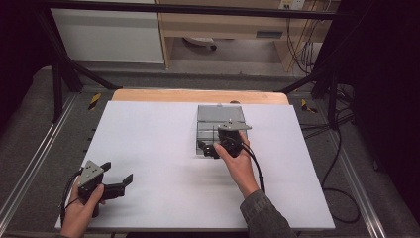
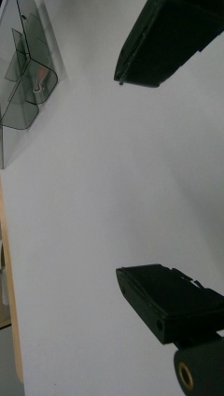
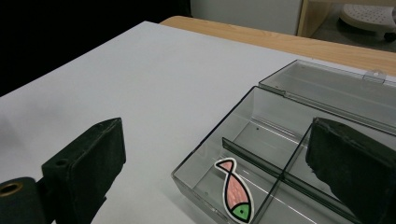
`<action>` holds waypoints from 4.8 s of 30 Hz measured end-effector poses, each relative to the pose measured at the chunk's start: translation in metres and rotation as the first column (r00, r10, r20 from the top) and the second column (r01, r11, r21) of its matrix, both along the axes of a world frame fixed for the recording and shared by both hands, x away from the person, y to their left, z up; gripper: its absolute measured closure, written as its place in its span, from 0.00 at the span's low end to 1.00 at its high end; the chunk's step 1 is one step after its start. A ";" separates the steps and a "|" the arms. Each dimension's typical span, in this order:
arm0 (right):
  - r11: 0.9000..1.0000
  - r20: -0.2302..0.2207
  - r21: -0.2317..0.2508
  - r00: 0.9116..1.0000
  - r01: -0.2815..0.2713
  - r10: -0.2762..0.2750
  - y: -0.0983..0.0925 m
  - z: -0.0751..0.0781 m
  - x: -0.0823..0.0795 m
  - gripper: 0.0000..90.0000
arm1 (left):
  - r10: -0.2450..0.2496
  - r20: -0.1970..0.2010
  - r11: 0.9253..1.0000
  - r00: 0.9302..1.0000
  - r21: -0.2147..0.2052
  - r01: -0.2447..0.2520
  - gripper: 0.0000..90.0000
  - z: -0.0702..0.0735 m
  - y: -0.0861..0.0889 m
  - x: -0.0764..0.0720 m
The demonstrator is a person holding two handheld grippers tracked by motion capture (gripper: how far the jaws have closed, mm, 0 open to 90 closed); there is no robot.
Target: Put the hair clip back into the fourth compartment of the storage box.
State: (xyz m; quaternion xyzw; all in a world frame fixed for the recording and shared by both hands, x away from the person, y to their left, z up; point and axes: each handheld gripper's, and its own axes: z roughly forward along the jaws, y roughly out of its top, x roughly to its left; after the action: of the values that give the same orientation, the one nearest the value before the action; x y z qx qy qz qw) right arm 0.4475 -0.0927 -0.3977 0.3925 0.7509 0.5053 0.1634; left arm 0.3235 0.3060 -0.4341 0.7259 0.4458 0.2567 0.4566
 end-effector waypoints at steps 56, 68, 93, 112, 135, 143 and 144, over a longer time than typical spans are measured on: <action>0.991 0.102 0.056 0.987 0.119 -0.125 -0.093 0.043 -0.025 0.03 | 0.010 -0.002 1.000 1.000 -0.023 -0.010 0.06 0.004 0.009 -0.004; 0.990 0.089 0.055 0.987 0.127 -0.132 -0.119 0.047 -0.043 0.03 | 0.013 -0.001 0.999 1.000 -0.030 -0.013 0.07 0.006 0.012 -0.007; 0.989 0.112 0.070 0.984 0.128 -0.135 -0.154 0.049 -0.080 0.03 | 0.014 -0.013 1.000 1.000 -0.022 -0.014 0.07 0.005 0.016 -0.009; 0.984 0.151 0.025 0.972 0.179 -0.180 -0.179 0.013 -0.098 0.03 | 0.023 -0.014 0.999 1.000 -0.029 -0.023 0.07 0.004 0.018 -0.010; 0.986 0.073 0.017 0.984 0.163 -0.164 -0.177 -0.030 -0.096 0.03 | 0.023 -0.013 0.999 1.000 -0.022 -0.023 0.07 0.004 0.018 -0.011; 0.994 0.017 0.015 0.994 0.111 -0.111 -0.164 -0.042 -0.092 0.03 | 0.020 -0.011 1.000 1.000 -0.024 -0.020 0.07 0.004 0.017 -0.011; 0.994 0.015 0.013 0.994 0.106 -0.106 -0.162 -0.043 -0.092 0.03 | 0.017 -0.011 1.000 1.000 -0.022 -0.017 0.07 0.004 0.016 -0.011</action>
State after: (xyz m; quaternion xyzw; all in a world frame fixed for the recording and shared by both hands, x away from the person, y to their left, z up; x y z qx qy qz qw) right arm 0.3555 -0.2549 -0.4406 0.4289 0.7246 0.5035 0.1938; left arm 0.3130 0.3218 -0.4305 0.7184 0.4571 0.2516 0.4601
